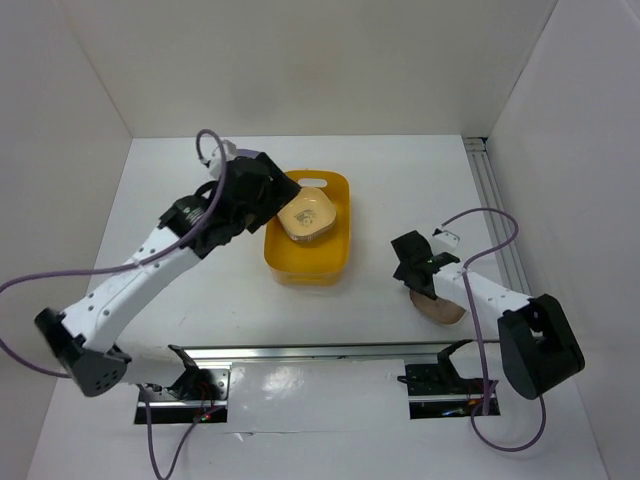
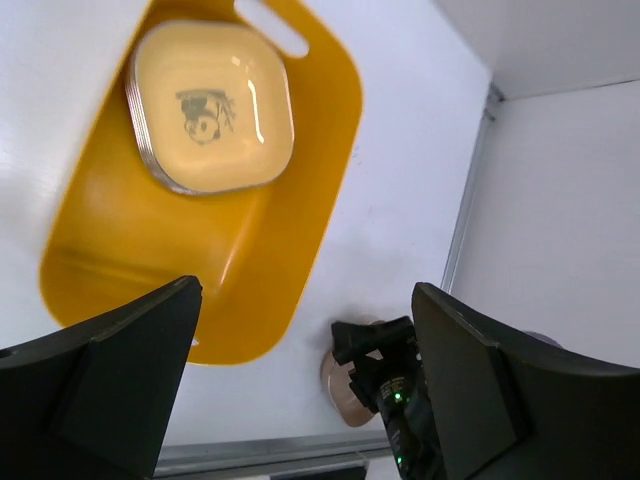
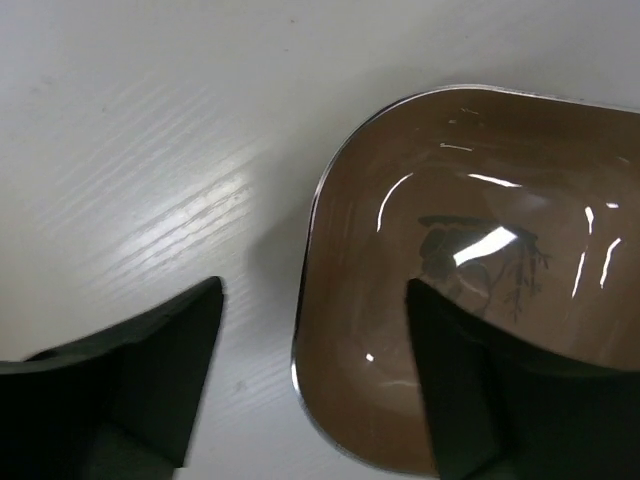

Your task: Place the plates into the plastic bin on the countertop

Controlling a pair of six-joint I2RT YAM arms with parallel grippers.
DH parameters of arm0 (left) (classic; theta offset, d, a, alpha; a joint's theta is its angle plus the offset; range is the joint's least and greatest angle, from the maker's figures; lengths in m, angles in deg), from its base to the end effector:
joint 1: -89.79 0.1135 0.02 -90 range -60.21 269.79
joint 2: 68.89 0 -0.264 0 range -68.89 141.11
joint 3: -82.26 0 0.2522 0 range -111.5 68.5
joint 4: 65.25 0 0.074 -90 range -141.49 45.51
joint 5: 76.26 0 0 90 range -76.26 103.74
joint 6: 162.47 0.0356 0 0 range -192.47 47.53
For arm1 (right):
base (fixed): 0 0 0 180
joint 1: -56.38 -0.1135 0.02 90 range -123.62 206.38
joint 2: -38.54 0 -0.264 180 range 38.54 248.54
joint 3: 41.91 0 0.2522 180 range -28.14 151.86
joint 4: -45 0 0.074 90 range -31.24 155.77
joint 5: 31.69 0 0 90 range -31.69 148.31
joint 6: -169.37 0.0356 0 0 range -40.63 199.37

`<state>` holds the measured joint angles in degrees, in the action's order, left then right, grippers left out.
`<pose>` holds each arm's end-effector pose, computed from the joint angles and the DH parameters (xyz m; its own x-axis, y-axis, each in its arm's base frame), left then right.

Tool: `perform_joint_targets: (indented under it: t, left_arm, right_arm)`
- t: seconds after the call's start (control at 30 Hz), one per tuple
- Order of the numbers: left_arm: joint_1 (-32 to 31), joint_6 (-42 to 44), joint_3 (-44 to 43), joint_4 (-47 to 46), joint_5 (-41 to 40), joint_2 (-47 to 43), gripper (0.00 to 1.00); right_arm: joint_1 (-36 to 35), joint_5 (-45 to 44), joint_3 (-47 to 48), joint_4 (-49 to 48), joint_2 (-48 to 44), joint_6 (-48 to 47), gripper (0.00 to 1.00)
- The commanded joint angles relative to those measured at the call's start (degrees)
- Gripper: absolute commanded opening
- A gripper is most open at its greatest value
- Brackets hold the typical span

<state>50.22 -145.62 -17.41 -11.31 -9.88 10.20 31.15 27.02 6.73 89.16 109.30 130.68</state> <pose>0.2366 -0.1770 0.4028 -0.4346 -0.7784 -0.4530 -0.3113 0.6018 -0.7355 0.1966 0.0722 0.1722 -0.6545 0.4289 -0.6226 0.5369 0.8435 0.0168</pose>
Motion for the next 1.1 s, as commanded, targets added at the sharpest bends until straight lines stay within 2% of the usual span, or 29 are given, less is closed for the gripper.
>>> perform_joint_targets:
  t: [0.0,0.07,0.1,0.13,0.17,0.3,0.4,0.43,0.53,0.6,0.67,0.73,0.77,0.87,0.93,1.0,1.07]
  left_arm:
    - [0.02,4.32,2.93,0.41,-5.02,-7.27,1.0]
    - [0.02,4.33,5.56,0.95,-7.22,-10.26,1.0]
    - [1.59,4.33,6.62,1.64,-7.23,-13.06,1.0]
    - [2.39,5.46,7.76,1.65,-7.23,-14.39,1.0]
    - [3.35,5.47,8.82,1.65,-7.23,-15.45,1.0]
    - [8.71,9.24,11.9,1.65,-5.04,-17.83,1.0]
    - [13.02,10.65,13.66,1.65,-1.18,-17.13,1.0]
    - [14.33,11.18,15.05,1.65,0.22,-17.13,1.0]
    - [16.62,12.5,16.65,0.25,3.22,-15.9,1.0]
    - [17.16,13.81,17.44,-0.46,3.75,-14.41,1.0]
    - [18.91,13.82,19.02,-1.77,4.46,-12.74,1.0]
    - [20.14,15.3,20.77,-3.44,5.85,-10.72,1.0]
    - [21.63,15.31,21.39,-4.49,6.38,-9.84,1.0]
    - [25.14,15.84,21.92,-6.6,7.96,-5.37,1.0]
    - [26.91,16.98,21.92,-8.62,9.55,-2.9,1.0]
    - [30.15,16.98,21.22,-9.16,12.62,-0.26,1.0]
    - [32.35,17.6,20.61,-9.77,14.99,3.25,1.0]
  right_arm:
    - [3.07,3.32,-2.08,-8.15,3.4,-0.59,0.72]
    - [4.04,3.87,-2.09,-10.87,5.43,-1.3,0.59]
    - [4.05,4.56,-1.57,-11.58,6.48,-1.82,0.44]
    - [4.75,4.57,-0.95,-12.19,8.67,-2.61,0.17]
    - [5.36,4.57,0.1,-12.2,9.74,-2.62,0.0]
    - [5.37,0.89,7.91,-12.21,13.17,-5.17,0.0]
    - [4.85,-3.15,18.89,-9.4,15.72,-9.81,0.0]
    - [4.84,-4.38,25.27,-8.69,16.42,-11.48,0.0]
    - [2.48,-8.78,37.93,-6.75,18.88,-19.82,0.0]
    - [0.54,-8.8,42.63,-8.05,19.59,-29.04,0.0]
    - [0.01,-2.86,46.77,-11.31,19.59,-36.68,0.0]
    - [-0.51,2.43,46.78,-14.98,17.75,-40.13,0.0]
    - [-0.52,9.86,45.99,-16.32,16.26,-44.58,0.0]
    - [-3.94,20.01,48.25,-16.61,16.25,-49.8,0.0]
    - [-7.8,22.49,51.68,-13.62,19.93,-53.49,0.0]
    - [-11.14,18.92,53.71,-13.07,22.65,-55.78,0.0]
    - [-14.4,18.9,53.72,-14.39,24.06,-57.37,0.0]
